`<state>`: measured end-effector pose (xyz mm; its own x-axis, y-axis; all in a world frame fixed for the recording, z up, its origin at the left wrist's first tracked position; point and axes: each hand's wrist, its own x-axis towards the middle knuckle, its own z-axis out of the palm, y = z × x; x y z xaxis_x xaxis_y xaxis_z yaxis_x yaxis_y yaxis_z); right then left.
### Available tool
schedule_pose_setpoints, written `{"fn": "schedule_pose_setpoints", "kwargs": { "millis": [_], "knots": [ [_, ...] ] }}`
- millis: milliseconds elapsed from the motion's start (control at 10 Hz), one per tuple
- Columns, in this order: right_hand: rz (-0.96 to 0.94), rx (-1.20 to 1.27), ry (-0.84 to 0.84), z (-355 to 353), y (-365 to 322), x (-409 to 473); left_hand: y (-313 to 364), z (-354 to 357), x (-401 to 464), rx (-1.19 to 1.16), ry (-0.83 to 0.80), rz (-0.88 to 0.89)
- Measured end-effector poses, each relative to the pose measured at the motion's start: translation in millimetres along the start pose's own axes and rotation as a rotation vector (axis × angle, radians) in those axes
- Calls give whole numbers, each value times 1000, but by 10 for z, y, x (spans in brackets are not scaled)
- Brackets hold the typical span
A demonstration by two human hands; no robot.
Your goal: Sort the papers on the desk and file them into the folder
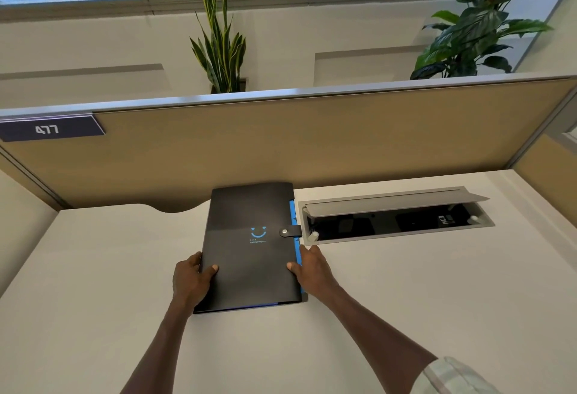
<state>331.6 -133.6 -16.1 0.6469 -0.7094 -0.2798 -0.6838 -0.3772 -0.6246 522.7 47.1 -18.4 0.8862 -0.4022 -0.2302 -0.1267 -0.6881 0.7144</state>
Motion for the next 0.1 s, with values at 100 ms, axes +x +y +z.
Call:
{"fn": "schedule_pose_setpoints", "kwargs": {
  "millis": [100],
  "knots": [
    [19,24,17,-59,51,-80,8,23,-204,20,88,11]
  ]
}}
